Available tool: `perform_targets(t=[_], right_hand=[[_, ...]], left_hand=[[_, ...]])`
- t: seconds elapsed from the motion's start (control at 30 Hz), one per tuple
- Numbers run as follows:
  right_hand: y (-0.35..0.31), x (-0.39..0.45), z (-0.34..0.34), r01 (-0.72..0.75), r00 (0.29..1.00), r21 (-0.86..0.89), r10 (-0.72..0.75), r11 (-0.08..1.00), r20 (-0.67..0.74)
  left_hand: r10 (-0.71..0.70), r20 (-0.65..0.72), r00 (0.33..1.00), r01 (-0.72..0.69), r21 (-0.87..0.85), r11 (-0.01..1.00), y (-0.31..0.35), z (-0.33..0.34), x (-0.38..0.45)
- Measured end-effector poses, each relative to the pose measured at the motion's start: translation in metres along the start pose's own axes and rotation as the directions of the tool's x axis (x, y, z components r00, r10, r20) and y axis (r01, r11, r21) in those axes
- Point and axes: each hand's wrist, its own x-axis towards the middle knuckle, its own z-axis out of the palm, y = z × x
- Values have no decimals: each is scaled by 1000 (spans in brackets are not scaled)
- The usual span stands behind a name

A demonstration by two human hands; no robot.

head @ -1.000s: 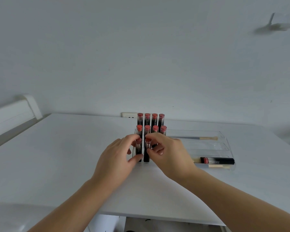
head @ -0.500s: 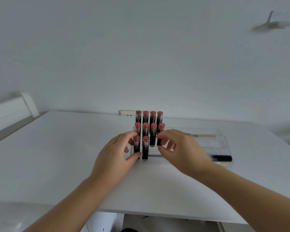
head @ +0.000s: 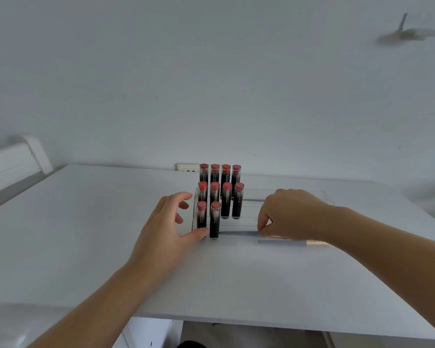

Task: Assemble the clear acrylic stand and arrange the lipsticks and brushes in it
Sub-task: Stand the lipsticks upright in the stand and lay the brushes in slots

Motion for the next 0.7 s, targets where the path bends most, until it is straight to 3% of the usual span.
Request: perform_targets(t=[0.23,0.4,0.7], right_hand=[[-5,-1,-4,41,997,-103,-34,994,63],[-6,-1,-7,95,991,-221,-72,971,112],[2,5,-5,175,975,-190,-143,966,171]], left_hand=[[-157,179,971,185,-153,971,-7,-1,9],[-159,191,969,192,-168,967,-7,-1,9],[-168,198,966,203,-172,964,-4,-2,8]])
